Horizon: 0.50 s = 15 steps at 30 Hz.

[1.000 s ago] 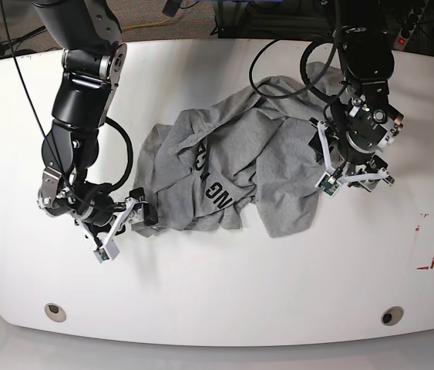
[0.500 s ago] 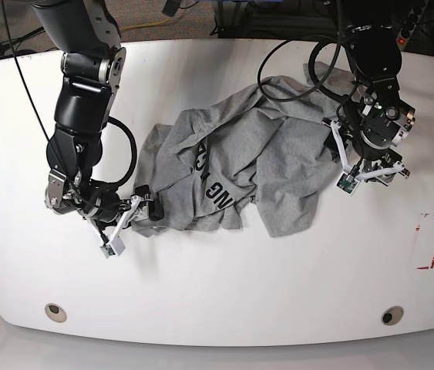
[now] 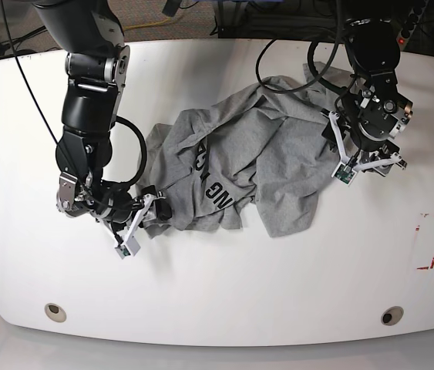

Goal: Fold the T-shirt properly
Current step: 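Pull the shirt toward the right gripper and grasp its edge with right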

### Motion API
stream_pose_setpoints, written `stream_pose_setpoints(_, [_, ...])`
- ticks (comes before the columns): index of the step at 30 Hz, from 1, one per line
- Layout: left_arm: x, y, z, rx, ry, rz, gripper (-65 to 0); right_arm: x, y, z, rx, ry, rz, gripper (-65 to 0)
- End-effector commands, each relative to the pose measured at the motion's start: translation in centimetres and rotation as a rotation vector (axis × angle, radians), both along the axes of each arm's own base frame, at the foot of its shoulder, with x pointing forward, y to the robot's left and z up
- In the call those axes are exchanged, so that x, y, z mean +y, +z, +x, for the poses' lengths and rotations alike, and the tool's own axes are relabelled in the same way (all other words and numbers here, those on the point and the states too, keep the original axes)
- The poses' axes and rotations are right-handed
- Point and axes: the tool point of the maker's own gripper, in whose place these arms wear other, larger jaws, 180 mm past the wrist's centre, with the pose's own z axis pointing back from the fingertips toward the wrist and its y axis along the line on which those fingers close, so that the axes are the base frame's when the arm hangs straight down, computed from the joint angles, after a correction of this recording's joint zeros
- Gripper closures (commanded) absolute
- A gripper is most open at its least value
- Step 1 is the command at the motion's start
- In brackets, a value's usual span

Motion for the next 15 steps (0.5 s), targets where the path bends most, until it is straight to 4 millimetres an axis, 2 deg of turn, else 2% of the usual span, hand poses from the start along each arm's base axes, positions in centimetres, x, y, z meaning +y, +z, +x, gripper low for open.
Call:
stream_pose_setpoints(1, [-0.3, 1.0, 0.8, -0.044, -0.011, -0.018, -38.5, -0.1, 2.4, 1.7, -0.072, -0.008, 0.017, -35.0])
stream_pose_setpoints(6, [-0.4, 1.3, 0.9, -0.052, -0.03, -0.045, -38.5, -0.1, 3.8, 2.1, -0.124, -0.003, 0.001, -35.7])
stream_pose_setpoints(11, [-0.4, 0.3, 0.7, -0.024, -0.031, -0.061, -38.5, -0.2, 4.2, 2.2, -0.136, -0.002, -0.009, -35.5])
stream_pose_setpoints(13, [-0.3, 0.1, 0.6, -0.017, -0.029, -0.064, -38.5, -0.2, 4.1, 2.2, -0.136, -0.003, -0.01, -33.0])
stream_pose_setpoints(15, [-0.2, 0.0, 0.6, -0.013, -0.024, -0.062, -38.5, -0.1, 4.0, 2.1, -0.131, -0.001, -0.01, -25.5])
